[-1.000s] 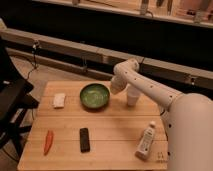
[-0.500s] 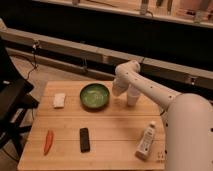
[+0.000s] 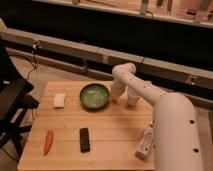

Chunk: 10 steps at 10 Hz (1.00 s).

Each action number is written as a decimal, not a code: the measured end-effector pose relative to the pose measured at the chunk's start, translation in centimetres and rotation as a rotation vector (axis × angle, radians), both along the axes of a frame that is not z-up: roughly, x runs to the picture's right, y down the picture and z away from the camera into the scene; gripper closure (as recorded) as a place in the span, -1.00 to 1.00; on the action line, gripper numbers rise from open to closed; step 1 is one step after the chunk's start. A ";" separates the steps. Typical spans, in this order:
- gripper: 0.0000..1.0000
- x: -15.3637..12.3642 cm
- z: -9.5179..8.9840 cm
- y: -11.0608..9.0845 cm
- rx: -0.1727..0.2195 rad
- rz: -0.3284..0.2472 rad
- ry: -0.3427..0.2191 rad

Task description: Push the ceramic bowl across the table

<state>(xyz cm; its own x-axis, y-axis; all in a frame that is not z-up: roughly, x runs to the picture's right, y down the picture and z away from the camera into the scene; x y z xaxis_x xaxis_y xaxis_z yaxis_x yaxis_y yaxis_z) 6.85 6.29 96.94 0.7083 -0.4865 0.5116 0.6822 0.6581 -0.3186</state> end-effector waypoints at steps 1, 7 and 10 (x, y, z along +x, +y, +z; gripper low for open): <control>0.92 -0.2 -0.5 -0.8 0.030 0.002 0.005; 1.00 -3.7 0.2 -0.1 0.026 -0.064 -0.021; 1.00 -4.8 -0.7 -1.0 0.041 -0.072 -0.022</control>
<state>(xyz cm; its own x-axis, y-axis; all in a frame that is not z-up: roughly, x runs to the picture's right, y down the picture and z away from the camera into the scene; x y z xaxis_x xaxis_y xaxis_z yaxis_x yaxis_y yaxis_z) 2.09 5.30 96.27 0.6593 -0.5567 0.5053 0.7349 0.6191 -0.2767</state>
